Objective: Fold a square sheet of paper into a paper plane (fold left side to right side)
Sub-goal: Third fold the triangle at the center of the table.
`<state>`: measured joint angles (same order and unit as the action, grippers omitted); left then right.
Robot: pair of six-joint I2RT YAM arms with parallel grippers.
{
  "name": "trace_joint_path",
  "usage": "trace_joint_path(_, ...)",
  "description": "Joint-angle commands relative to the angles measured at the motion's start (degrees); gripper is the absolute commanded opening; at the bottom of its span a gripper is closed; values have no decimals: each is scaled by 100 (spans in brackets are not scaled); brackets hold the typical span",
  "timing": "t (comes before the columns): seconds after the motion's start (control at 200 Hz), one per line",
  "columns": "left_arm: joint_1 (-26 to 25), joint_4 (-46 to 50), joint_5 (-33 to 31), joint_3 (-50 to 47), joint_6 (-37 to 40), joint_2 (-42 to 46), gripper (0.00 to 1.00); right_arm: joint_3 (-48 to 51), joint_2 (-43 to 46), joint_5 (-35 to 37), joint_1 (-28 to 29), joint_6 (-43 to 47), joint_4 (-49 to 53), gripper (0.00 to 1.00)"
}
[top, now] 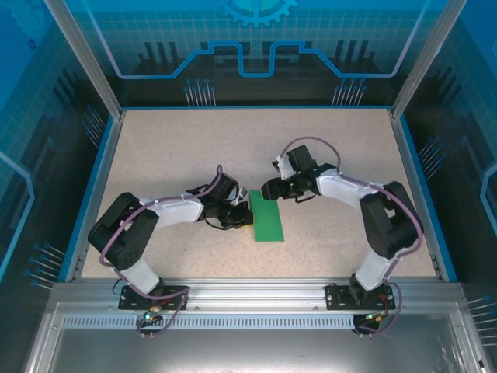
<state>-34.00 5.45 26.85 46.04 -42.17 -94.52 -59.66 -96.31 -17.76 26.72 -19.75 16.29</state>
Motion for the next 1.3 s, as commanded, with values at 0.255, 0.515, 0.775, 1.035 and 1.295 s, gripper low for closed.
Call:
trace_joint_path(0.255, -70, -188, 18, -162, -309, 142, 0, 693, 639, -414, 130, 312, -254, 63)
trace_joint_path(0.515, -91, -203, 57, -117, -393, 179, 0, 2324, 2609, 1283, 1175, 1151, -908, 72)
trace_joint_path(0.775, -90, -89, 37, -104, -354, 267, 0, 3215, 3105, 3326, 3109, 1913, -1297, 82)
trace_joint_path(1.035, -93, 7, 25, -49, -336, 291, 0, 2600, 1877, 4123, 3836, 2366, -1471, 85)
trace_joint_path(1.295, -89, 47, -2, -53, -318, 320, 0, 2167, 1084, 4368, 3911, 2497, -1708, 79)
